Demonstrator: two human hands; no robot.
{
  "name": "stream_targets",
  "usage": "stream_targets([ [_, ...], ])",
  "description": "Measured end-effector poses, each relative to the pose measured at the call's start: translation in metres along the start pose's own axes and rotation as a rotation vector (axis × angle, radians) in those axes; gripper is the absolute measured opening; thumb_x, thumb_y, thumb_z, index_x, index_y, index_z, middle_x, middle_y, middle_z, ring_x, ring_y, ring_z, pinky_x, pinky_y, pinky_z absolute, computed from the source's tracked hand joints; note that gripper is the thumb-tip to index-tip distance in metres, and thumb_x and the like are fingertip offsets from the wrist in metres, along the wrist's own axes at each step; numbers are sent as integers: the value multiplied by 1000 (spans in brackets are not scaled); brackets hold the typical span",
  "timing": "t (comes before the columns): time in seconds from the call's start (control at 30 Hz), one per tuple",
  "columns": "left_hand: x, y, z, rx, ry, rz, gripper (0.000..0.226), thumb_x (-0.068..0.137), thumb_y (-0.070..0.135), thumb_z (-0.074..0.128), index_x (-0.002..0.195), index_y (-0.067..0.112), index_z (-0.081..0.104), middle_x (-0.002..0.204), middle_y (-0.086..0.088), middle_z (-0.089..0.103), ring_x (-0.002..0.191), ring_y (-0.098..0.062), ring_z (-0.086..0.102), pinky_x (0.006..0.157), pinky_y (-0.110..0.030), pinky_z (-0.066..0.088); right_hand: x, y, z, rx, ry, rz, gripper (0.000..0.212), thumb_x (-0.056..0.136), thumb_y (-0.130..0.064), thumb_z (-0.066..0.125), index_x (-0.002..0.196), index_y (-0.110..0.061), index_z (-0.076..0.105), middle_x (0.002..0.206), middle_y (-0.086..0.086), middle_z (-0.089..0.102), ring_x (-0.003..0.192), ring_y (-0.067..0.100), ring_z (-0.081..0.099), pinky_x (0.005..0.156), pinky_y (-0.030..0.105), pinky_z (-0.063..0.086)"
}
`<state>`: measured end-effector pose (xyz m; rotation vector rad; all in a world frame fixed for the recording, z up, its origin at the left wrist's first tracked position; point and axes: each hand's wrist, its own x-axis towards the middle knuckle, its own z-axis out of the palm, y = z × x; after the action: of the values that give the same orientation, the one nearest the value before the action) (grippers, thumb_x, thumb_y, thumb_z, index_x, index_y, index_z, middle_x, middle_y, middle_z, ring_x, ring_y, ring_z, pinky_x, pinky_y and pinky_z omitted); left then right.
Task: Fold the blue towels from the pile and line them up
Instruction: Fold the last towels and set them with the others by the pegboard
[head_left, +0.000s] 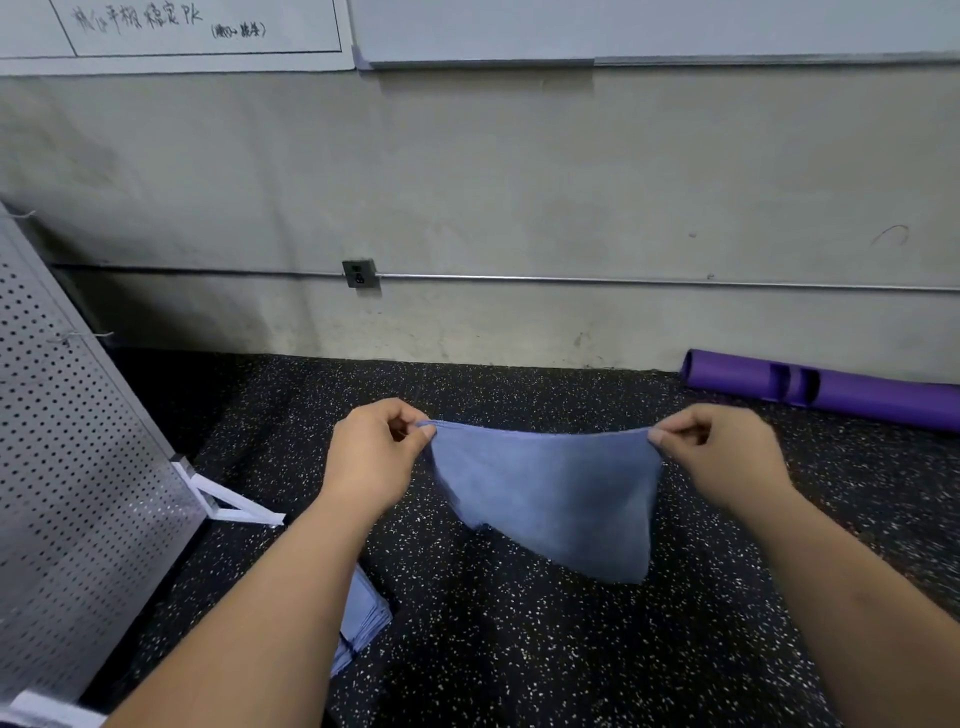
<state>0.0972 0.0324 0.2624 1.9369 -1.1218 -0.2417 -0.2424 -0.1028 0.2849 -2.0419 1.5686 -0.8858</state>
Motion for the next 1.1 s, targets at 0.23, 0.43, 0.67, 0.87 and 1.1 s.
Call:
stream_targets([
  [0.23, -1, 0, -1, -13, 29, 18, 16, 92, 26, 82, 80, 33, 74, 77, 13, 72, 76, -7, 67, 65, -25, 47, -2, -3, 2, -63, -78, -40, 11, 96, -32, 76, 88, -35, 70, 86, -11, 72, 75, 7, 65, 60, 24, 46],
  [0.43, -1, 3, 0, 2, 41, 20, 13, 92, 25, 81, 83, 30, 75, 78, 15, 72, 75, -2, 64, 65, -19, 44, 2, -5, 0, 44, 25, -42, 10, 97, -30, 74, 89, -33, 69, 86, -9, 71, 78, 7, 63, 63, 23, 43],
  [0.67, 2, -1, 2, -19, 49, 16, 12, 96, 26, 76, 86, 31, 71, 83, 14, 72, 81, -4, 66, 70, -24, 46, 2, 1, 5, 139, -9, -47, 11, 103, -29, 64, 92, -31, 62, 69, -4, 64, 67, 15, 57, 61, 32, 39],
  [0.87, 6, -6, 6, -98, 63, -3, 9, 102, 27, 67, 96, 30, 62, 91, 13, 73, 87, -11, 67, 76, -32, 46, 0, -2, 4, 223, -75, -126, 12, 102, -22, 68, 104, -34, 66, 77, -5, 71, 74, 15, 63, 70, 33, 50],
  [1.1, 6, -4, 3, -169, 86, -18, 5, 101, 29, 70, 96, 29, 70, 90, 13, 76, 83, -8, 69, 73, -30, 48, 3, 3, 5, 121, -69, -85, 11, 101, -26, 69, 96, -36, 72, 82, -9, 74, 69, 14, 64, 61, 29, 44],
])
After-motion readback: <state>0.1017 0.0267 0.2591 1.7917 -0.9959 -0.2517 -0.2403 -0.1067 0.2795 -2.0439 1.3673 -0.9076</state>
